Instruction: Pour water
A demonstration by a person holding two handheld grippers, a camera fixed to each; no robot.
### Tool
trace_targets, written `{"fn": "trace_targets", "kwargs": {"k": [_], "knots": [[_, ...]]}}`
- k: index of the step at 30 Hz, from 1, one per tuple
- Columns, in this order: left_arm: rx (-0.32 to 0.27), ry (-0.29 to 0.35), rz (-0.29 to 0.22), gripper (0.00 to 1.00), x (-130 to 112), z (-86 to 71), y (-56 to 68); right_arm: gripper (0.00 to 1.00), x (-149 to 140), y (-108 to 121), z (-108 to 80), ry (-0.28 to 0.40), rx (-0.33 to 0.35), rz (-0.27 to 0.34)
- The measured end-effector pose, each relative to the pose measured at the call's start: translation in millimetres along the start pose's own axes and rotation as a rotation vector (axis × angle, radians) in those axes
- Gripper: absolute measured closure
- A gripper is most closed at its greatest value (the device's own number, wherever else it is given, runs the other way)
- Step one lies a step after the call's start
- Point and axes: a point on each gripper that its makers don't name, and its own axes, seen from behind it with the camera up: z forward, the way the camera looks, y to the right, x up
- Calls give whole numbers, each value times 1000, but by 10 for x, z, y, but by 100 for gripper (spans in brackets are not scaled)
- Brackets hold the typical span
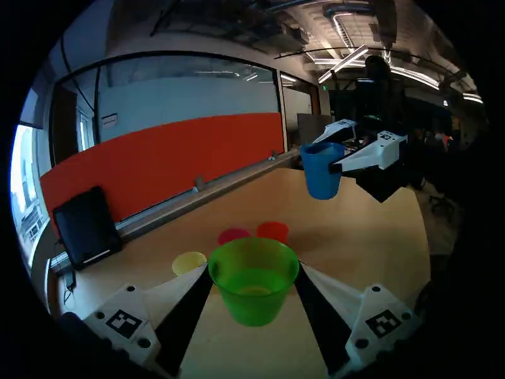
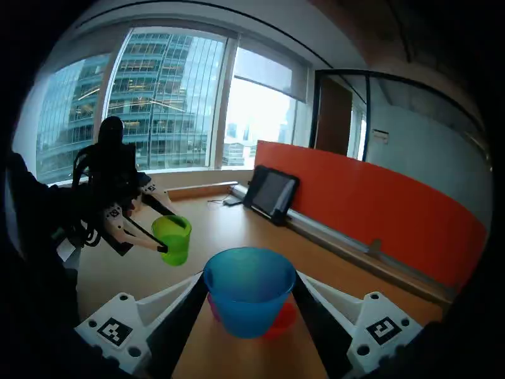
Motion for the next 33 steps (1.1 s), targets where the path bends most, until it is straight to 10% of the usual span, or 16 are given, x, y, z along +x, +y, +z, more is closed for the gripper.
{"fn": "trace_targets", "kwargs": {"k": [33], "knots": [[-87,-270,1,13,-1013,256,124,6,-1208,-220,299,-245,71,39]]}}
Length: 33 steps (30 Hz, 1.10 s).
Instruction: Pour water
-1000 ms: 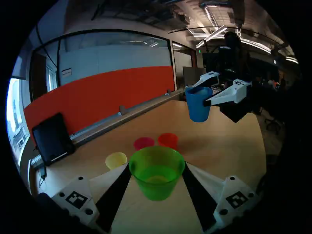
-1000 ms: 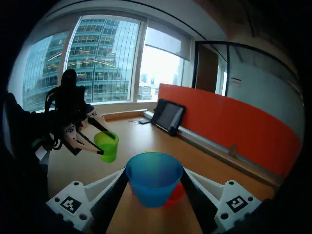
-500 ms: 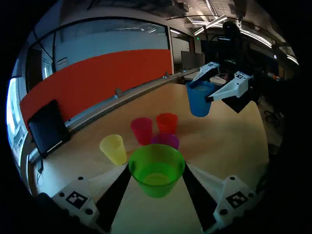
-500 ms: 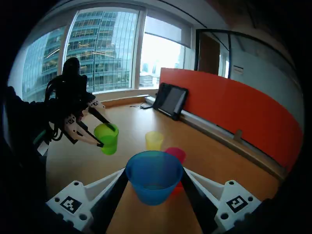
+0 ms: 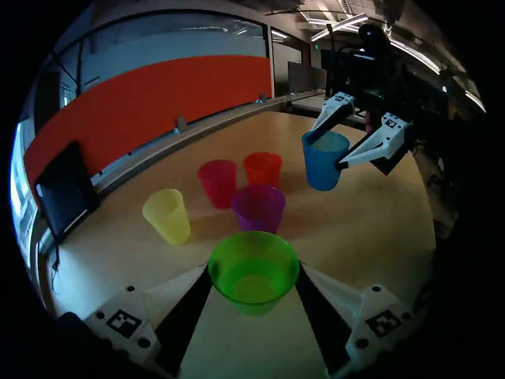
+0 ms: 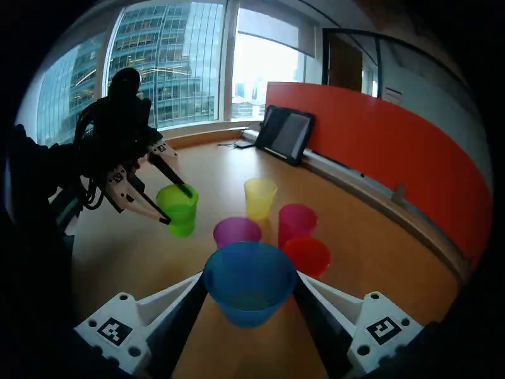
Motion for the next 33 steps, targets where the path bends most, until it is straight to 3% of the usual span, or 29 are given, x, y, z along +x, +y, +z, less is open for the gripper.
{"fn": "trace_targets", "kwargs": {"k": [14,33], "knots": [[-16,-38,-9,13,-158,147,11,6,-367,-90,175,-77,26,12],[-30,-35,-40,13,-254,201,20,6,-558,-145,241,-117,24,-2]]}}
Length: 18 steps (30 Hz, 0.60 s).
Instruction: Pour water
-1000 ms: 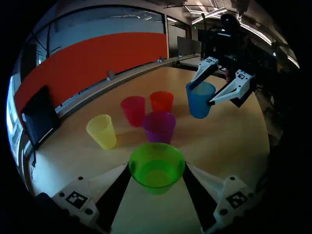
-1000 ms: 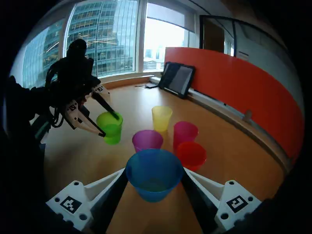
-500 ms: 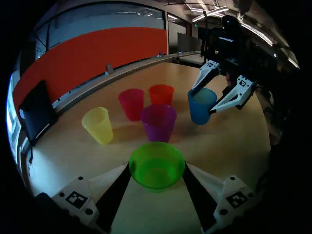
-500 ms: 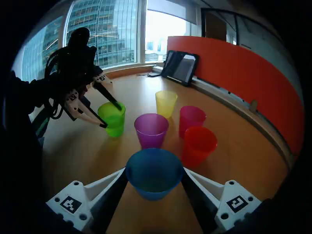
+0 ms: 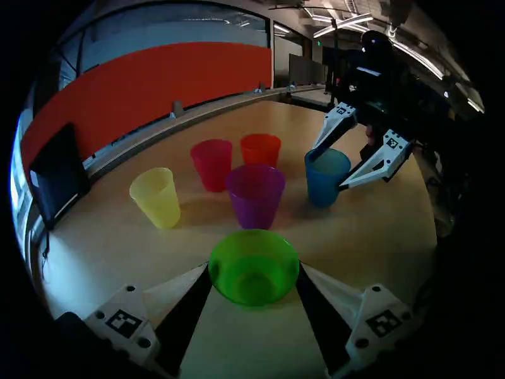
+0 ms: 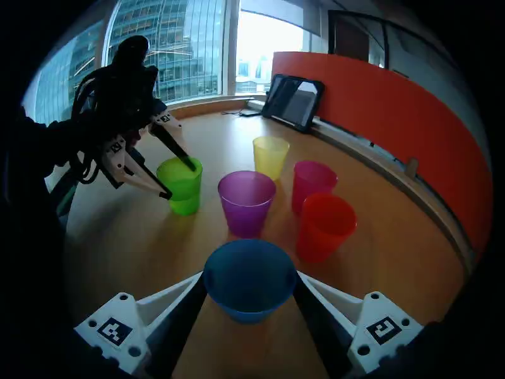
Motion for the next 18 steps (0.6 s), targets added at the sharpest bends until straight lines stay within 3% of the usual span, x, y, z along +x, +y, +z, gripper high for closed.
{"fn": "trace_targets", "kwargs": {"k": [13,18], "knots": [[-7,-1,-23,11,-41,-39,-13,6,-79,-37,27,-13,-2,3],[-14,4,-42,8,-25,-48,-17,0,-116,-47,12,-22,-4,8]]}}
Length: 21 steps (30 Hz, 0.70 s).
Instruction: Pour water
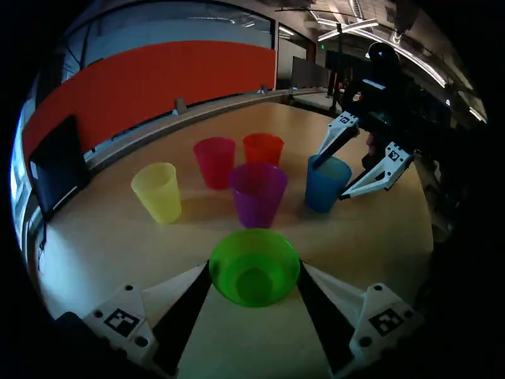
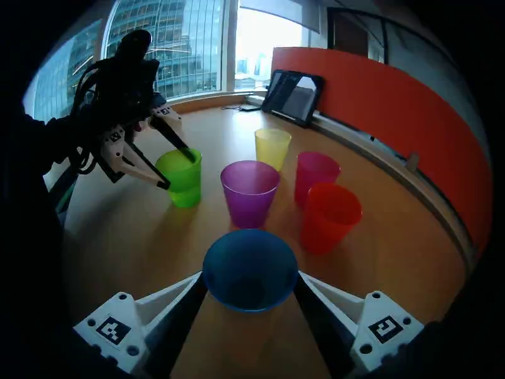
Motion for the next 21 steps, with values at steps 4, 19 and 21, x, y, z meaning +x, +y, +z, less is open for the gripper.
{"fn": "trace_targets", "kwargs": {"k": [4,19,21], "knots": [[-5,-1,-18,6,0,-1,-9,0,4,-20,-5,-2,5,12],[24,-29,-15,3,-171,-135,-43,0,-53,-18,-159,4,-26,29],[31,-31,-18,3,-201,-178,-41,0,-78,-18,-197,6,-34,32]]}}
